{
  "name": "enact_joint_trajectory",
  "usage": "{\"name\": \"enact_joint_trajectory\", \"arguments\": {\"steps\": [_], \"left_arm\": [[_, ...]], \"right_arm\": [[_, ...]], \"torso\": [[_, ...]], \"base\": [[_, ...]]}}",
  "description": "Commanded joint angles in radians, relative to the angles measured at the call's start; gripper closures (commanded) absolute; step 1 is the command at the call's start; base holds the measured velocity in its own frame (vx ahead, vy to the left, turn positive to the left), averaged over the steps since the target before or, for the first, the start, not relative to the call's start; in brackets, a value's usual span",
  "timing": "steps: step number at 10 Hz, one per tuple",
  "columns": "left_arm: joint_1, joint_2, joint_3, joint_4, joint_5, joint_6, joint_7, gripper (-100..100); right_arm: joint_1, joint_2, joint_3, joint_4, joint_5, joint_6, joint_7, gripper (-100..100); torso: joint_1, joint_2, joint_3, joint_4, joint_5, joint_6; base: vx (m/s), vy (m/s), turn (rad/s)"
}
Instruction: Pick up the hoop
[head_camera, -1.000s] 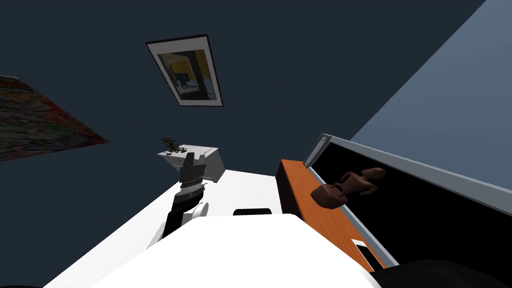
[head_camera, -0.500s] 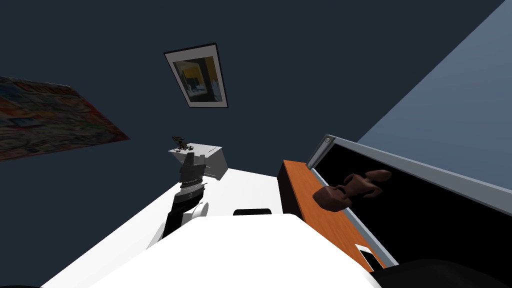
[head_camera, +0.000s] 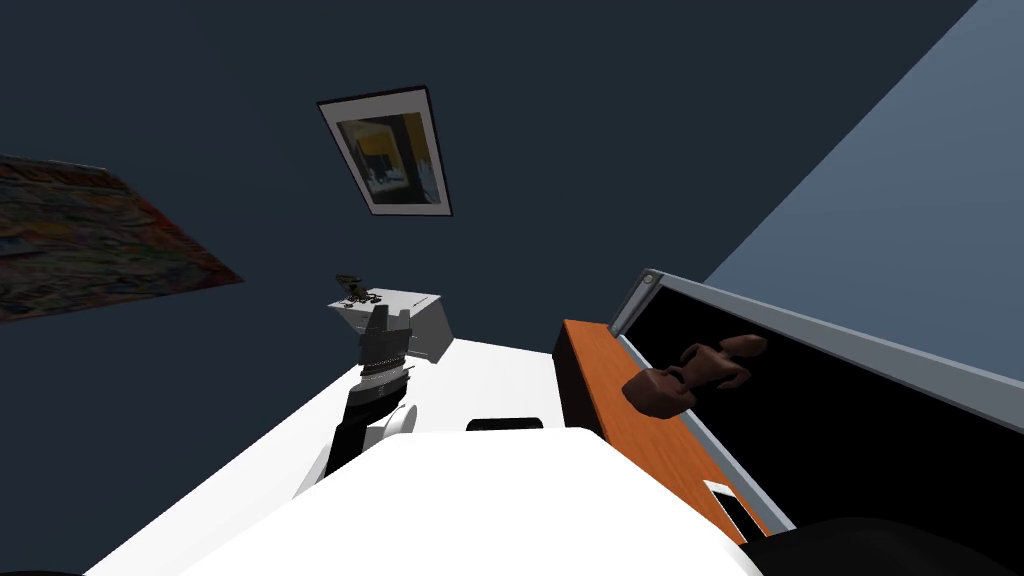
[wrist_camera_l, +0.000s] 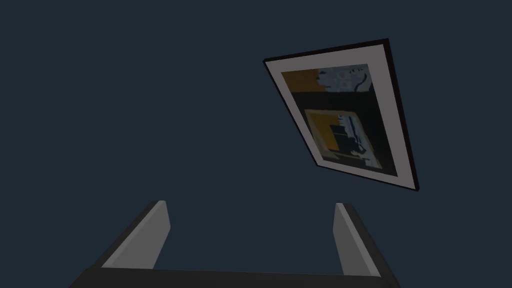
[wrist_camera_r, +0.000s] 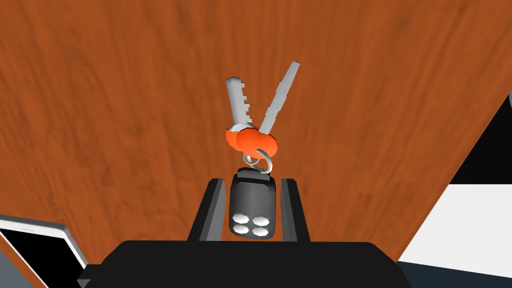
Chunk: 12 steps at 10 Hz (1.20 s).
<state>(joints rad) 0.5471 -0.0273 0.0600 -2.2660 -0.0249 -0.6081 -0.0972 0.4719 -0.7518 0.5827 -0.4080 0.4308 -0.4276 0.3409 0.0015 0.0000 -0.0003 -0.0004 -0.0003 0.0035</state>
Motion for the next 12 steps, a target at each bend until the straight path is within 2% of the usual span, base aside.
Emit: {"name": "enact_joint_trajectory", "arguments": {"steps": [1, 2, 3, 4, 7, 8, 11, 12], "left_arm": [[0.0, 0.0, 0.0, 0.0, 0.0, 0.0, 0.0, 0], [0.0, 0.0, 0.0, 0.0, 0.0, 0.0, 0.0, 0], [0.0, 0.0, 0.0, 0.0, 0.0, 0.0, 0.0, 0], [0.0, 0.0, 0.0, 0.0, 0.0, 0.0, 0.0, 0], [0.0, 0.0, 0.0, 0.0, 0.0, 0.0, 0.0, 0], [0.0, 0.0, 0.0, 0.0, 0.0, 0.0, 0.0, 0], [0.0, 0.0, 0.0, 0.0, 0.0, 0.0, 0.0, 0], [0.0, 0.0, 0.0, 0.0, 0.0, 0.0, 0.0, 0]], "right_arm": [[-0.023, 0.0, 0.016, 0.029, -0.011, -0.011, 0.015, 100], [-0.023, 0.0, 0.016, 0.029, -0.011, -0.011, 0.015, 100], [-0.033, -0.043, 0.067, -0.011, -0.045, -0.002, 0.027, 100], [-0.033, -0.043, 0.072, -0.011, -0.045, -0.002, 0.027, 100], [-0.046, -0.108, 0.157, -0.072, -0.095, 0.011, 0.044, 100], [-0.046, -0.108, 0.157, -0.072, -0.095, 0.011, 0.044, 100], [-0.06, -0.172, 0.241, -0.133, -0.146, 0.025, 0.062, 100], [-0.06, -0.172, 0.241, -0.133, -0.146, 0.025, 0.062, 100]], "torso": [[0.0, 0.0, 0.0, 0.0, 0.0, 0.0], [0.001, -0.001, -0.001, 0.0, 0.0, -0.001], [0.0, -0.001, 0.0, 0.0, 0.0, -0.002], [0.0, -0.002, -0.001, 0.0, 0.0, -0.001], [0.0, -0.002, -0.001, 0.0, 0.0, -0.001], [0.0, -0.002, -0.001, 0.0, 0.0, -0.001], [0.0, -0.001, -0.001, 0.0, 0.0, -0.001], [0.001, -0.002, -0.001, 0.0, 0.0, -0.001]], "base": [[0.071, 0.022, -0.239], [0.035, 0.018, -0.019], [0.068, 0.011, -0.28], [0.066, 0.014, -0.16], [0.067, 0.011, -0.216], [0.046, 0.013, -0.076], [0.056, 0.021, -0.203], [0.047, 0.018, -0.087]]}}
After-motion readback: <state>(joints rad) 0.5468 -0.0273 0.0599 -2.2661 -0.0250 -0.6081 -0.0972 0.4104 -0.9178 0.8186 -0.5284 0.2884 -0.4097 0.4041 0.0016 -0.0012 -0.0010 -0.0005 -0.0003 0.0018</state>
